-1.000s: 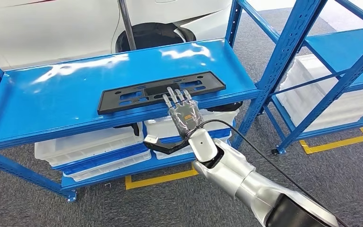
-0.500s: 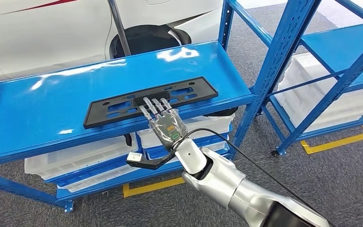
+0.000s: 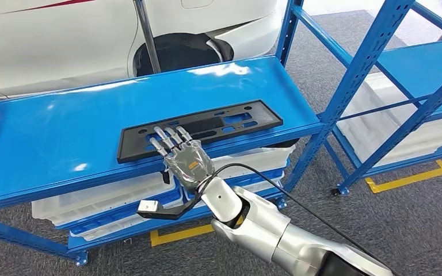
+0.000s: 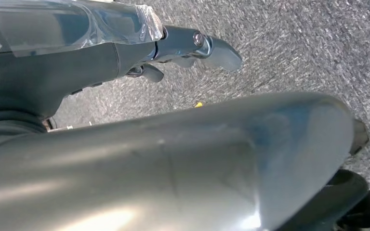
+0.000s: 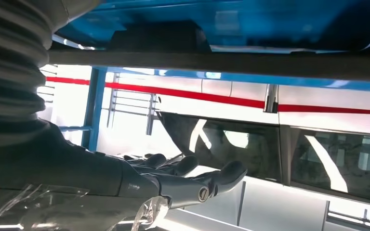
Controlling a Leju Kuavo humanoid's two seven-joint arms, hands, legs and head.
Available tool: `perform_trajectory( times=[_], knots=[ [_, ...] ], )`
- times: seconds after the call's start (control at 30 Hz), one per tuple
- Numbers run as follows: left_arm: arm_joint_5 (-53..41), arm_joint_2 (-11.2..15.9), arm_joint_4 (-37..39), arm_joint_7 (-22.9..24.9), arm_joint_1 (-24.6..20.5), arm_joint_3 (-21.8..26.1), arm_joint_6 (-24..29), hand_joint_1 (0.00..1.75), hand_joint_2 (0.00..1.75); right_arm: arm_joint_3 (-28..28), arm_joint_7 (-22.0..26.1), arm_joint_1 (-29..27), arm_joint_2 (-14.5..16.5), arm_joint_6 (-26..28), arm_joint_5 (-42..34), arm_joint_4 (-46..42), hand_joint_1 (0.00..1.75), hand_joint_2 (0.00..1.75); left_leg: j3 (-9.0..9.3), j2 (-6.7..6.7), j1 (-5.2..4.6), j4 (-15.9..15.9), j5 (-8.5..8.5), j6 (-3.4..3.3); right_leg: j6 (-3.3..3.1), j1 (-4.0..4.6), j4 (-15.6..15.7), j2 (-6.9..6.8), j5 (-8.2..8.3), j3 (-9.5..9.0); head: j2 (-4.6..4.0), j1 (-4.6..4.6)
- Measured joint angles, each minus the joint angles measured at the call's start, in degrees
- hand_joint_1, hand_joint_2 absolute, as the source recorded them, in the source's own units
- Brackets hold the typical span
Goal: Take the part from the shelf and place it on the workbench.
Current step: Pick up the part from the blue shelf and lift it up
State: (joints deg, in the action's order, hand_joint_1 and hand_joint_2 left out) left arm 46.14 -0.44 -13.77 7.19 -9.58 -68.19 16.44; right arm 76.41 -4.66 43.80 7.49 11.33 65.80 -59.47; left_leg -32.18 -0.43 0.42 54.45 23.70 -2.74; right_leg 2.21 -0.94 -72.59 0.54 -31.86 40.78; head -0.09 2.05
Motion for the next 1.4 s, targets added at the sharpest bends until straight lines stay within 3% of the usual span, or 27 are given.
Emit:
perform_trajectory(
  times=[0.03, 0.1, 0.13, 0.17, 0.3, 0.37, 0.43, 0.47, 0.5, 0.53, 0.6, 0.67, 0.77, 0.83, 0.93, 0.97, 1.0, 1.03, 1.1, 1.17, 1.3, 1.33, 1.4],
  knots=[
    [0.0, 0.0, 0.0, 0.0, 0.01, 0.0, 0.03, 0.0, 0.0, 0.13, -0.01, -0.01, 0.0, -0.11, -0.12, -0.05, 0.0, 1.75, 0.4, -0.05, -0.13, 0.0, 0.23, -0.03, -0.32, 0.08, 2.5, 0.0, 2.15, -0.79, 0.0, -0.01],
    [0.0, -0.02, 0.0, 0.0, -0.07, -0.01, 0.08, 0.0, 0.0, 0.32, -0.08, 0.12, -0.01, -0.51, -0.44, -0.15, 0.0, 1.75, 1.15, -0.16, -0.37, 0.03, 0.79, 0.12, -1.21, 0.44, 10.69, -0.07, 6.83, -4.14, 0.01, -0.01],
    [0.0, -0.02, 0.0, 0.0, -0.12, -0.01, 0.1, 0.0, 0.0, 0.39, -0.21, 0.25, -0.02, -0.82, -0.67, -0.18, 0.0, 1.75, 1.28, -0.18, -0.53, 0.1, 1.03, 0.31, -1.51, 0.6, 14.02, -0.08, 8.02, -5.5, 0.01, -0.01],
    [0.0, -0.03, 0.0, 0.0, -0.14, -0.01, 0.13, 0.0, 0.0, 0.44, -0.4, 0.36, -0.03, -1.16, -0.88, -0.18, 0.0, 1.75, 1.25, -0.17, -0.6, 0.16, 1.2, 0.5, -1.69, 0.75, 15.98, -0.07, 8.45, -6.26, 0.01, 0.01],
    [0.01, 0.0, 0.0, 0.0, -0.15, -0.02, 0.2, 0.0, 0.0, 0.45, -1.47, 0.95, -0.34, -2.01, -1.73, -0.01, 0.0, 1.75, 0.56, -0.01, -0.4, 1.18, 2.14, 1.6, -2.06, 0.65, 17.1, 0.16, 8.1, -6.64, 0.0, 0.05],
    [0.0, 0.01, 0.0, 0.0, -0.2, -0.03, 0.24, 0.0, 0.0, 0.41, -2.04, 1.51, -0.48, -2.2, -2.31, 0.38, 0.0, 1.75, -2.01, 0.06, -0.11, 6.37, 4.66, 2.35, -2.37, 0.35, 17.25, 0.17, 8.02, -6.87, 0.0, 0.21],
    [0.0, 0.0, 0.0, 0.0, -0.16, -0.05, 0.24, 0.0, 0.0, 0.34, -2.6, 1.83, -0.82, -2.49, -2.97, 1.17, 0.0, 1.75, -6.42, 0.09, 0.19, 14.5, 7.5, 2.93, -2.57, 0.31, 17.24, 0.2, 7.8, -7.02, 0.0, 0.32],
    [0.0, 0.01, 0.0, 0.01, -0.12, -0.05, 0.24, 0.0, 0.0, 0.28, -2.9, 1.87, -1.09, -2.62, -3.3, 1.69, 0.0, 1.75, -8.1, 0.1, 0.36, 17.08, 7.83, 3.14, -2.61, 0.27, 17.23, 0.24, 7.65, -7.16, 0.0, 0.33],
    [0.0, 0.01, 0.0, 0.01, -0.07, -0.06, 0.24, 0.0, 0.0, 0.18, -3.19, 1.88, -1.38, -2.73, -3.6, 2.23, 0.0, 1.75, -8.8, 0.11, 0.53, 17.55, 7.1, 3.33, -2.59, 0.2, 17.23, 0.32, 7.49, -7.37, 0.0, 0.33],
    [-0.01, 0.02, 0.0, 0.02, -0.04, -0.07, 0.24, 0.0, 0.0, 0.07, -3.44, 1.92, -1.66, -2.83, -3.86, 2.74, 0.0, 1.75, -8.28, 0.12, 0.72, 15.54, 5.27, 3.54, -2.48, 0.1, 17.22, 0.4, 7.28, -7.66, 0.0, 0.33],
    [-0.07, 0.02, 0.0, 0.02, -0.05, -0.07, 0.24, 0.0, 0.0, -0.3, -3.87, 2.15, -2.11, -3.08, -4.43, 3.67, 0.0, 1.75, -4.94, 0.12, 1.03, 7.38, 0.64, 3.85, -2.05, -0.06, 17.21, 0.62, 6.77, -8.43, 0.0, 0.35],
    [-0.14, 0.02, 0.0, 0.02, -0.19, -0.09, 0.2, 0.0, 0.0, -0.71, -4.25, 2.52, -2.53, -3.32, -4.95, 4.68, 0.0, 1.75, -2.17, 0.05, 0.91, 1.38, -1.34, 3.5, -1.38, 0.03, 17.18, 0.83, 6.31, -8.82, 0.01, 0.39],
    [-0.15, 0.02, 0.0, 0.02, -0.2, -0.11, 0.1, 0.0, 0.0, -1.21, -4.52, 2.75, -3.21, -3.31, -5.36, 6.0, 0.0, 1.75, -1.41, 0.01, 0.64, 0.2, -0.91, 2.35, -0.37, 0.02, 17.38, 0.81, 5.9, -9.03, 0.01, 0.36],
    [-0.15, 0.02, 0.0, 0.02, -0.15, -0.13, 0.09, 0.0, 0.0, -1.61, -4.54, 2.86, -3.6, -3.19, -5.52, 6.66, 0.0, 1.75, -0.85, 0.03, 0.81, -0.19, -0.85, 1.6, 0.16, -0.06, 15.33, 0.43, 4.6, -8.34, 0.01, 0.28],
    [-0.16, 0.02, 0.0, 0.02, -0.18, -0.15, 0.06, 0.0, 0.0, -1.99, -4.55, 2.82, -4.13, -3.14, -5.6, 7.58, 0.0, 1.75, -0.01, 0.07, 0.8, -0.36, -0.35, 0.71, 0.54, -0.08, 4.11, 0.09, 0.01, -2.63, 0.0, 0.18],
    [-0.16, 0.02, 0.0, 0.02, -0.13, -0.16, 0.03, 0.0, 0.0, -2.03, -4.55, 2.71, -4.29, -3.15, -5.61, 7.92, 0.0, 1.75, 0.25, 0.07, 0.78, -0.35, -0.12, 0.58, 0.62, -0.11, 0.92, 0.09, -0.68, -0.66, 0.0, 0.17],
    [-0.17, 0.02, 0.0, 0.02, -0.08, -0.19, -0.01, 0.0, 0.0, -2.04, -4.54, 2.61, -4.44, -3.16, -5.66, 8.22, 0.0, 1.75, 0.56, 0.04, 0.81, -0.34, 0.14, 0.54, 0.68, -0.16, -0.25, 0.08, -0.21, 0.44, 0.0, 0.16],
    [-0.17, 0.02, 0.0, 0.02, -0.03, -0.2, -0.06, 0.0, 0.0, -2.07, -4.51, 2.55, -4.54, -3.17, -5.7, 8.45, 0.0, 1.75, 0.94, -0.01, 0.88, -0.32, 0.44, 0.63, 0.74, -0.24, 0.98, 0.06, 1.43, 0.39, 0.0, 0.15],
    [-0.17, 0.01, 0.0, 0.02, -0.05, -0.23, -0.13, 0.0, 0.0, -2.1, -4.4, 2.43, -4.62, -3.17, -5.8, 8.73, 0.0, 1.75, 1.85, -0.09, 1.1, -0.23, 1.25, 1.17, 0.93, -0.49, 8.65, -0.06, 6.37, -2.38, 0.0, 0.13],
    [-0.17, 0.03, 0.03, 0.03, -0.22, -0.26, -0.18, 0.0, 0.0, -2.14, -4.27, 2.29, -4.49, -3.16, -5.86, 8.91, 0.0, 1.75, 2.24, -0.17, 0.93, 0.07, 2.07, 1.97, 0.83, -0.54, 14.98, -0.07, 8.79, -5.09, 0.01, 0.09],
    [-0.17, 0.04, 0.07, 0.11, -0.32, -0.31, -0.22, 0.0, 0.0, -2.28, -3.98, 2.12, -4.06, -3.09, -6.11, 9.04, 0.0, 1.75, 2.2, -0.13, 0.96, 0.3, 2.87, 2.82, -0.79, -0.31, 16.09, 0.04, 8.13, -5.66, 0.02, 0.15],
    [-0.17, 0.03, 0.07, 0.1, -0.32, -0.32, -0.22, 0.0, 0.0, -2.28, -3.94, 2.09, -3.95, -3.07, -6.16, 9.04, 0.0, 1.75, 1.6, -0.06, 1.05, 1.58, 3.66, 3.0, -1.18, -0.36, 16.13, -0.05, 8.04, -5.78, 0.02, 0.21],
    [-0.16, 0.02, 0.07, 0.09, -0.33, -0.32, -0.22, 0.0, 0.0, -2.3, -3.91, 2.02, -3.77, -2.99, -6.17, 9.04, 0.0, 1.75, -1.6, 0.08, 1.1, 7.96, 6.64, 3.26, -1.73, -0.36, 16.17, -0.32, 7.97, -5.94, 0.02, 0.33]
  ],
)
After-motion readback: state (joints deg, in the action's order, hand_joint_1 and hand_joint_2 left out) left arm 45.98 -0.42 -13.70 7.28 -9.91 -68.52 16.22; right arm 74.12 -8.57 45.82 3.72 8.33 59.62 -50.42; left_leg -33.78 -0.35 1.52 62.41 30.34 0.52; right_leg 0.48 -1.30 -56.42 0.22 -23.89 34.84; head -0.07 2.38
